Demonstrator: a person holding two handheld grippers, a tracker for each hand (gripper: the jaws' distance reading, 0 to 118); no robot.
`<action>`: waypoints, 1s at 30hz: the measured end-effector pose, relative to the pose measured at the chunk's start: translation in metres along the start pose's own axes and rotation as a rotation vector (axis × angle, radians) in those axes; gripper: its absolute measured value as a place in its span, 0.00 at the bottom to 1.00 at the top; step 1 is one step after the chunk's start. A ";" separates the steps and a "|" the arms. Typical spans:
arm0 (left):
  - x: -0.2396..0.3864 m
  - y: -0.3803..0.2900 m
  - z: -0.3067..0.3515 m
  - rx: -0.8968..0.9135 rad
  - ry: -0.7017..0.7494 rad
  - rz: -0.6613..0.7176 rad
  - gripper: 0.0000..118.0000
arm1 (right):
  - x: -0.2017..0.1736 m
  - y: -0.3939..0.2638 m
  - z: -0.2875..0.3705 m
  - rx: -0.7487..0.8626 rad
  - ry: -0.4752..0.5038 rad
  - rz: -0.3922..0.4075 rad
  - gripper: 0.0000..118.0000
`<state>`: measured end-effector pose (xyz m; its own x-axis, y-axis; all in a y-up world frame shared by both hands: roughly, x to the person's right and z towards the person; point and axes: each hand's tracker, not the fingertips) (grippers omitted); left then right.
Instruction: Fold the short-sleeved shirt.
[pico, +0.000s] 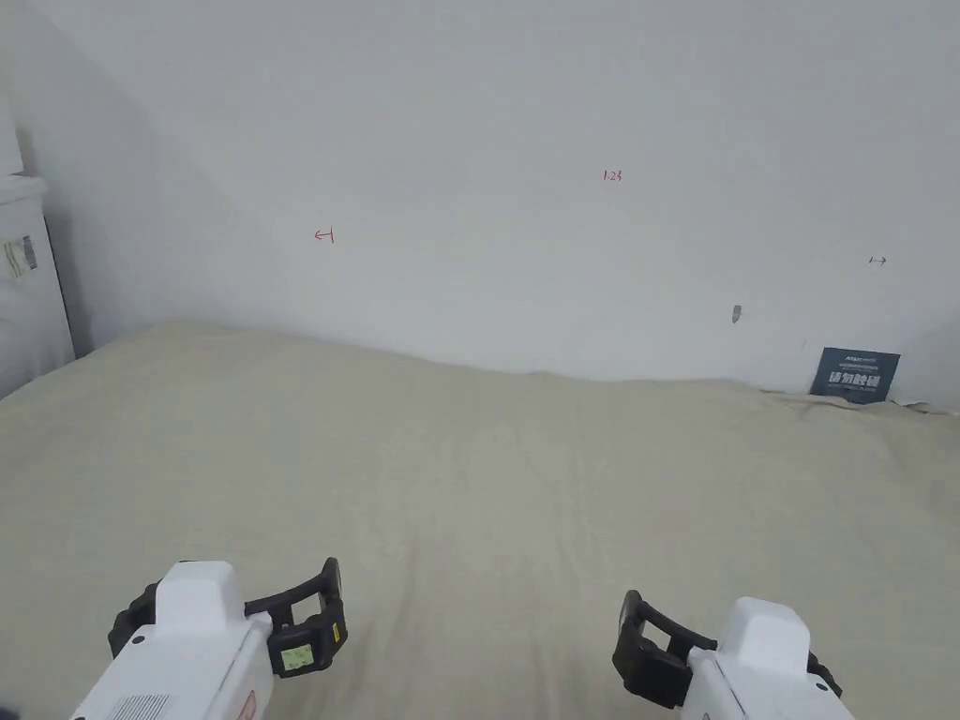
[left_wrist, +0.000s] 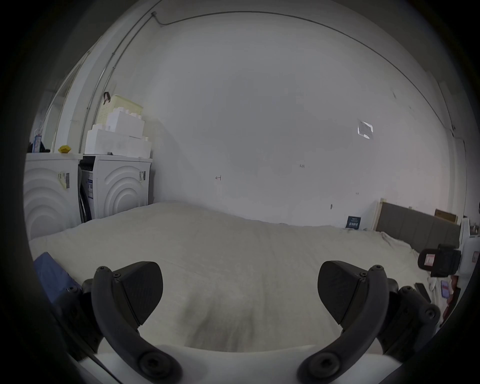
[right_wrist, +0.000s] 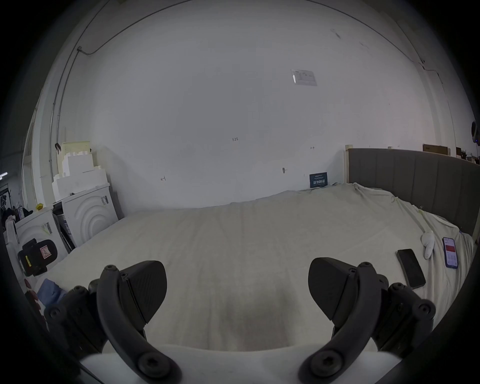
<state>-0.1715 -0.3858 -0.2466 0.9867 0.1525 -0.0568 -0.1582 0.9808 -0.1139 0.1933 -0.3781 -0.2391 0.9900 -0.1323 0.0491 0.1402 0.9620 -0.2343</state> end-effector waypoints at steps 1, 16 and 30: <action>0.000 0.000 0.000 0.004 0.001 0.007 1.00 | -0.001 0.002 0.000 -0.012 0.003 -0.009 0.94; 0.008 0.002 -0.005 -0.040 0.038 -0.039 1.00 | -0.005 0.013 -0.018 -0.173 -0.163 -0.082 0.94; 0.015 -0.002 0.007 -0.047 0.041 -0.098 1.00 | -0.012 0.004 -0.013 -0.209 -0.159 -0.041 0.94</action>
<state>-0.1560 -0.3845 -0.2399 0.9953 0.0504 -0.0831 -0.0638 0.9838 -0.1675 0.1824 -0.3758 -0.2536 0.9708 -0.1146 0.2108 0.1964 0.8844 -0.4234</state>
